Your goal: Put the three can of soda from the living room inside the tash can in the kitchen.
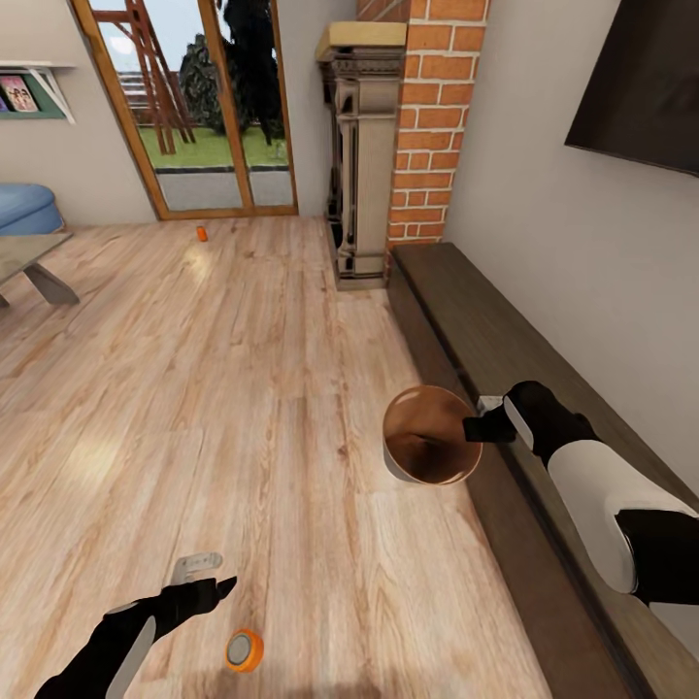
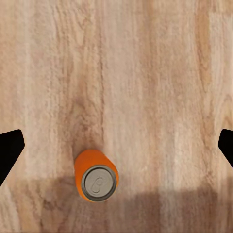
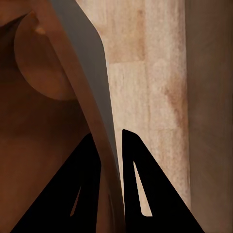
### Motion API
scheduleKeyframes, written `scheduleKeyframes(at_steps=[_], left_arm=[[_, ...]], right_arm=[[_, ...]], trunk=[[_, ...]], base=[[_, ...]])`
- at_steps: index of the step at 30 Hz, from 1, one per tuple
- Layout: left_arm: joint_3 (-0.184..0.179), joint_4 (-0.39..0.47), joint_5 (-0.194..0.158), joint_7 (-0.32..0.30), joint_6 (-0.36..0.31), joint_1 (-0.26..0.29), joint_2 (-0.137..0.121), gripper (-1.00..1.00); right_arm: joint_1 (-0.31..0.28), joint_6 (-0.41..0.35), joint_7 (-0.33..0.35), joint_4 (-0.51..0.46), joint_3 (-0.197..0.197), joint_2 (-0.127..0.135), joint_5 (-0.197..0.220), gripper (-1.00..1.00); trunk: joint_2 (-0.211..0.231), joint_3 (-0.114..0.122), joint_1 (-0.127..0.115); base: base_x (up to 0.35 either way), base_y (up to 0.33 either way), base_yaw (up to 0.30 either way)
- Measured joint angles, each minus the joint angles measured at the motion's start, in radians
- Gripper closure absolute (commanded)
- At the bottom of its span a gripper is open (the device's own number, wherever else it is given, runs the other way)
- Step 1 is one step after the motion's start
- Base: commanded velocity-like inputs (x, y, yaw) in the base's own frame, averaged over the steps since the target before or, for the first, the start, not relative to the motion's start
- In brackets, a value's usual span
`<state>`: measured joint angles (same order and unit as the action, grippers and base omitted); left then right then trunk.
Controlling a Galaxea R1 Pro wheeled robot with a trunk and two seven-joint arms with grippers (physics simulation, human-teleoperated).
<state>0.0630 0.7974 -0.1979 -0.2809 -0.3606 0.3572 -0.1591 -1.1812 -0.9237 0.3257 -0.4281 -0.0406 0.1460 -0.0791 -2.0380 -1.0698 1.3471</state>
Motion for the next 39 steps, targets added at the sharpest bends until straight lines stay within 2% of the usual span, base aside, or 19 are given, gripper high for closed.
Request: scheduleKeyframes(at_steps=[3, 10, 32, 39], left_arm=[[0.000, 0.001, 0.000, 0.000, 0.000, 0.000, 0.001, -1.00], [0.001, -0.002, 0.000, 0.000, -0.001, 0.000, -0.001, -1.00], [0.000, -0.004, 0.003, 0.006, -0.001, 0.000, 0.000, -1.00], [-0.001, -0.003, 0.001, 0.005, 0.000, 0.000, 0.002, -1.00]], right_arm=[[0.000, 0.000, 0.001, 0.000, 0.000, 0.000, 0.000, 1.00], [0.000, 0.000, 0.001, -0.001, 0.000, 0.000, -0.001, 1.00], [-0.001, -0.009, 0.001, -0.008, -0.001, -0.001, -0.001, 1.00], [-0.008, -0.017, 0.001, -0.011, -0.001, -0.006, -0.001, 1.00]], trunk=[[0.000, 0.000, 0.000], [-0.049, -0.023, 0.027], [-0.203, -0.123, 0.111], [-0.203, -0.134, 0.111]], base=[[0.014, 0.000, 0.000], [0.003, 0.000, 0.000], [0.000, 0.000, 0.000], [0.000, 0.000, 0.000]])
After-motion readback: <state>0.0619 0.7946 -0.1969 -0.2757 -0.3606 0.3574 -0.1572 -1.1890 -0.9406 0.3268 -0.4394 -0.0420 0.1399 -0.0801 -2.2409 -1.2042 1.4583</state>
